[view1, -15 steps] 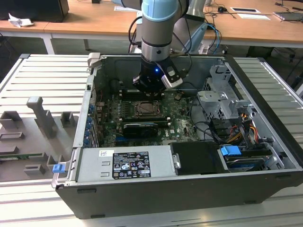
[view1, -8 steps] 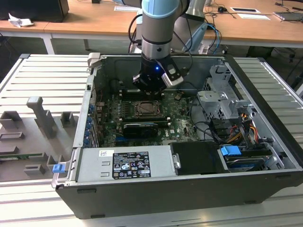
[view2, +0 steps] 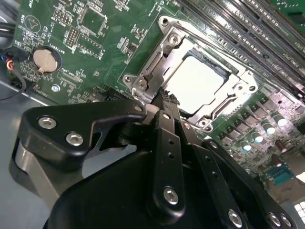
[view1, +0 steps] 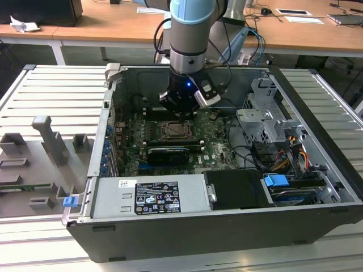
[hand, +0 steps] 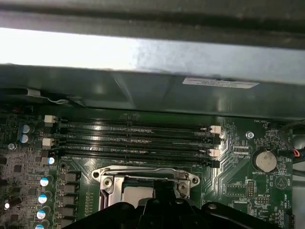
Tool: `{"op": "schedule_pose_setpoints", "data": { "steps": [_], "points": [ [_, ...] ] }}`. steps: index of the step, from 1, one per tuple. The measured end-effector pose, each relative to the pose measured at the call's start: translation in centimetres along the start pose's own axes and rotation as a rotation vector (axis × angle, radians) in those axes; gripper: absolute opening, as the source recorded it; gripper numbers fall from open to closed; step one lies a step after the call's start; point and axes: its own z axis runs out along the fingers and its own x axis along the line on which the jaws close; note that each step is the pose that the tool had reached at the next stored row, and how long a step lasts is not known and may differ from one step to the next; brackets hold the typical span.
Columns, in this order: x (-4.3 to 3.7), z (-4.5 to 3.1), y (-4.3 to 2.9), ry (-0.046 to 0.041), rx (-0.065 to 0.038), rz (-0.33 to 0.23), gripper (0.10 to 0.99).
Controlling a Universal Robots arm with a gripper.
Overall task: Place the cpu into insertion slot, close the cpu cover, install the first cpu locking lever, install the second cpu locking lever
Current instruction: 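Install the second cpu locking lever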
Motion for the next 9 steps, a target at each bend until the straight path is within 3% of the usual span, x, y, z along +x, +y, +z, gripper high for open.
{"op": "schedule_pose_setpoints", "data": {
  "steps": [3,9],
  "points": [
    [-0.02,-0.59,0.04,0.0001,0.0,0.0,0.106],
    [0.01,-0.68,-0.45,0.0,0.0,0.0,0.106]
  ]
}}
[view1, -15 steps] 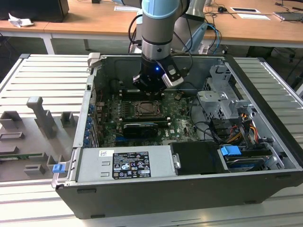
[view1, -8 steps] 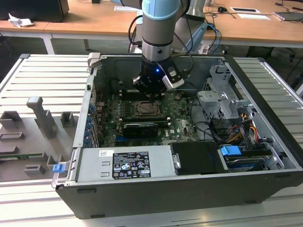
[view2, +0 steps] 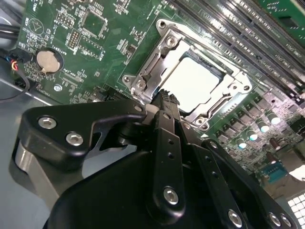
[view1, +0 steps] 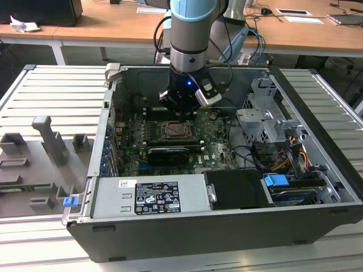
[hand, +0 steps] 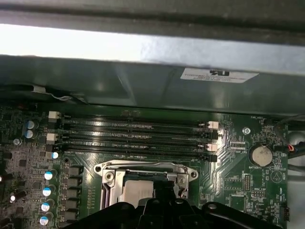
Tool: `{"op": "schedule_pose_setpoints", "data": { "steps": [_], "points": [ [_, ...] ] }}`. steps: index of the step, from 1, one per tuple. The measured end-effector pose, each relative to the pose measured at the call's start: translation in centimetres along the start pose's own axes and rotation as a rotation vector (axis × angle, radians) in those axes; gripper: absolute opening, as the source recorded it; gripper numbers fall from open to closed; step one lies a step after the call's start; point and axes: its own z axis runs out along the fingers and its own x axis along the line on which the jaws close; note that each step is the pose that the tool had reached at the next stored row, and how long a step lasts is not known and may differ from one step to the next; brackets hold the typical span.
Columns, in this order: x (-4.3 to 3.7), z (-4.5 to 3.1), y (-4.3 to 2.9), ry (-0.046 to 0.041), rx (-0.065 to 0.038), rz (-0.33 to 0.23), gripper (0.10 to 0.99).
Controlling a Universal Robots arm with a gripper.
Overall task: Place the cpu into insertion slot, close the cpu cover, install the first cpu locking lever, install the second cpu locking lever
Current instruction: 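Install the second cpu locking lever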
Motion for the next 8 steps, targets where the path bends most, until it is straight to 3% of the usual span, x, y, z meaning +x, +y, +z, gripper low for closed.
{"op": "schedule_pose_setpoints", "data": {
  "steps": [8],
  "points": [
    [0.05,0.03,-0.81,-0.0001,0.0,0.0,0.106]
  ]
}}
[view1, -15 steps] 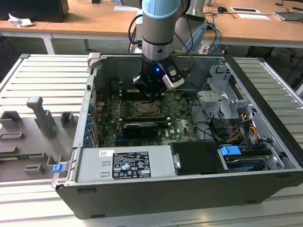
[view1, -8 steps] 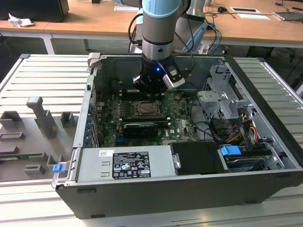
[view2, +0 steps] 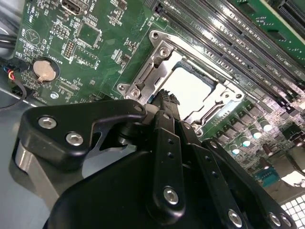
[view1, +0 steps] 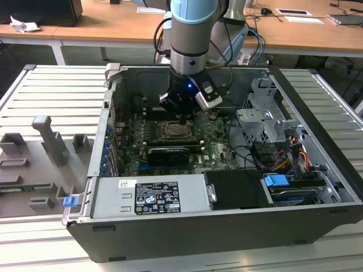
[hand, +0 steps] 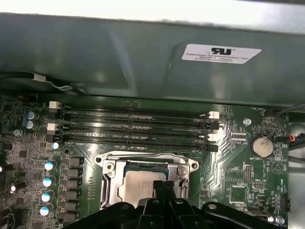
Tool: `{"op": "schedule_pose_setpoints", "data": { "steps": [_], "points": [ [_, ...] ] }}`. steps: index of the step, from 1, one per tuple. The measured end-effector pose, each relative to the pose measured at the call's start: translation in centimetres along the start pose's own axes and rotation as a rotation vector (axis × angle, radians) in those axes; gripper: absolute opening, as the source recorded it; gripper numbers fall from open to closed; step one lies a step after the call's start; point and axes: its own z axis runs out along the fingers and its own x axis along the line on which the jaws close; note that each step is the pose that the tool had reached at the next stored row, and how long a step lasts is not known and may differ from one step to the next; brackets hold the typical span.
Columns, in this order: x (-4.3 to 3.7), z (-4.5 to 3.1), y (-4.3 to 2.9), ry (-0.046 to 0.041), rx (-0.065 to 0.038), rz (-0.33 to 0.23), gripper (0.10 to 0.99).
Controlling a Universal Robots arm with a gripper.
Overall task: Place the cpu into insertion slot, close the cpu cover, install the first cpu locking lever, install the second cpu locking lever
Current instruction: 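Install the second cpu locking lever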
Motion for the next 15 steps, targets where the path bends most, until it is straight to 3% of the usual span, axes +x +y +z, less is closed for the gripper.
{"op": "schedule_pose_setpoints", "data": {
  "steps": [6,11,15],
  "points": [
    [-0.02,-0.69,-0.01,0.0001,0.0,0.0,0.106],
    [0.07,-0.83,-1.19,0.0001,0.0,0.0,0.106],
    [0.04,-1.61,-1.22,0.0,0.0,0.0,0.106]
  ]
}}
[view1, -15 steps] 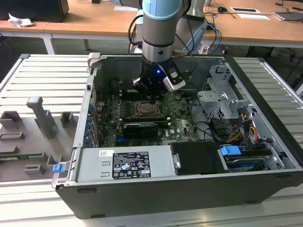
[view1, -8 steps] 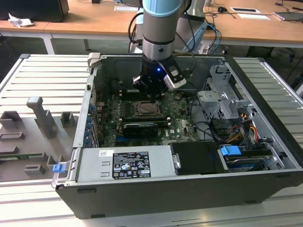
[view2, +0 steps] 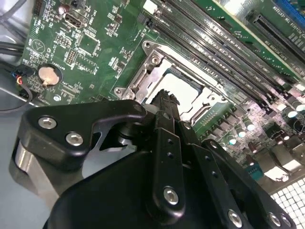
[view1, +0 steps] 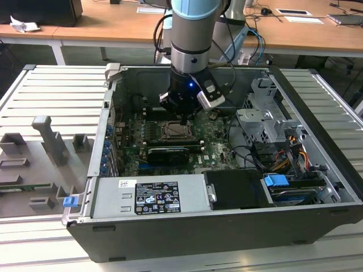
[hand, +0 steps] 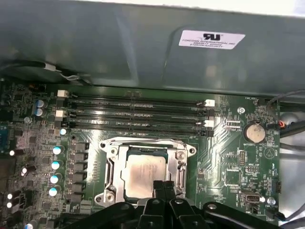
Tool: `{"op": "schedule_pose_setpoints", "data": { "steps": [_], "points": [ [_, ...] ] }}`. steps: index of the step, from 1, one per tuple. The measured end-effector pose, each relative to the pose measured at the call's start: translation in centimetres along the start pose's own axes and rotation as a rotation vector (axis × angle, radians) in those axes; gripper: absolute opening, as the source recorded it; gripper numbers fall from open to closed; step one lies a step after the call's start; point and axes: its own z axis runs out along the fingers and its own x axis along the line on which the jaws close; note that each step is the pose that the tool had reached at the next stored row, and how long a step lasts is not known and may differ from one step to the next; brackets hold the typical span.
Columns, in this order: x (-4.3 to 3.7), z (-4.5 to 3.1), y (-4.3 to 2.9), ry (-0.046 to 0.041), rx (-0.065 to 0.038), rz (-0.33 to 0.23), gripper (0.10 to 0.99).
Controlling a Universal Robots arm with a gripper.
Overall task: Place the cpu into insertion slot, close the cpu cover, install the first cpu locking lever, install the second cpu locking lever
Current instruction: 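Install the second cpu locking lever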
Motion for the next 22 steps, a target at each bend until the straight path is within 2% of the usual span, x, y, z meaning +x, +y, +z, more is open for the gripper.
{"op": "schedule_pose_setpoints", "data": {
  "steps": [1,5,10,15,17,20,22],
  "points": [
    [0.03,-0.06,-0.41,0.0002,0.0,0.0,0.106],
    [0.09,-0.13,-1.31,0.0,0.0,0.0,0.106],
    [0.12,-0.17,-1.9,0.0001,0.0,0.0,0.106],
    [0.2,-0.29,-3.23,0.0002,0.0,0.0,0.106],
    [0.27,-0.31,-3.56,0.0001,-0.001,0.0,0.106],
    [1.21,-0.3,-3.7,-0.0007,-0.014,0.0,0.106],
    [1.45,-0.29,-3.92,-0.0011,-0.02,0.001,0.106]
  ]
}}
